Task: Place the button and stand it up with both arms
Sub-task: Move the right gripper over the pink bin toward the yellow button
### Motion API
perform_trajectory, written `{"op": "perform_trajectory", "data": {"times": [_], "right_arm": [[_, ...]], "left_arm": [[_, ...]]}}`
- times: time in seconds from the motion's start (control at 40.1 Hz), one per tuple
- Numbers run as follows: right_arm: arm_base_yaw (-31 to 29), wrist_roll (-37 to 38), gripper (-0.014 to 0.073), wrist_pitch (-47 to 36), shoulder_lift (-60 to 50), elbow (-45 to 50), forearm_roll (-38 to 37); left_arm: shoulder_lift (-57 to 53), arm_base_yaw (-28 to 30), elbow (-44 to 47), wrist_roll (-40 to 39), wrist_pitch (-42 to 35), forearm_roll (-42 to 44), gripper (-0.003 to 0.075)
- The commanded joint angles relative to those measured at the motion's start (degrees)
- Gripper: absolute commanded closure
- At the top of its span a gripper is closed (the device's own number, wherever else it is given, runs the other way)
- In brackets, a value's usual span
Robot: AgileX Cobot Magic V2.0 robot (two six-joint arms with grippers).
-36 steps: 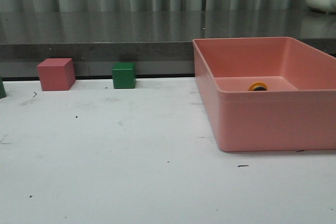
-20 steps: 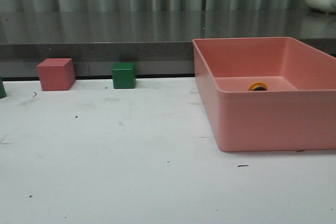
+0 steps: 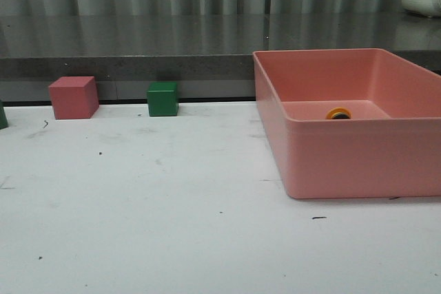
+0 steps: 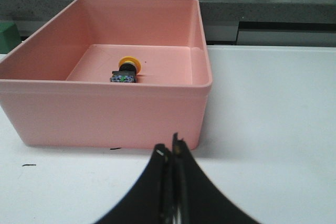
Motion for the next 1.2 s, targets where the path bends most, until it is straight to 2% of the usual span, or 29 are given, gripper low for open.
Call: {"op": "perform_trajectory", "data": {"times": [0.0,0.423,0.548,0.672,0.747,0.822,0.922,1.071,1.171], "right_arm": [[-0.14,-0.52,0.0662,-4.38,-0.79,-0.21,-0.59],[-0.14,-0.52,0.0662,-5.50,-0.79,-0.21,-0.59],[-0.14,-0.52,0.0662,-10.38,-0.79,-0.21,-0.59],[-0.14,-0.52,0.0662,-15.88,-0.79,-1.49,-0.59],[-0.14,-0.52,0.0662,-16.08,-0.79,-4.06,-0.59],[-0.14,-0.52,0.0661,-13.98,-0.49,-7.74,-0.59],[-0.14,-0.52,0.0660,-8.85,1.86,-13.66,-0.59],[-0.14,-0.52,0.0660,-2.32,10.82,-22.80,-0.59],[-0.14,-0.52,0.0660,-0.89,17.82,-27.47,-0.10]], "left_arm": [[-1.23,0.04,0.85,0.05,-5.29,-0.43,0.0740],[-1.23,0.04,0.85,0.05,-7.83,-0.54,0.0740],[-1.23,0.04,0.85,0.05,-16.37,-0.54,0.0741],[-1.23,0.04,0.49,0.05,-29.78,-0.54,0.0741],[-1.23,0.04,-0.97,0.05,-32.29,-0.54,0.0741],[-1.02,0.04,-3.66,0.05,-30.16,-0.54,0.0741],[1.23,0.04,-9.45,0.05,-21.41,-0.54,0.0741],[9.39,0.04,-18.54,0.05,-7.52,-0.54,0.0741],[16.46,0.04,-23.34,0.05,-2.93,-0.54,0.0741]]}}
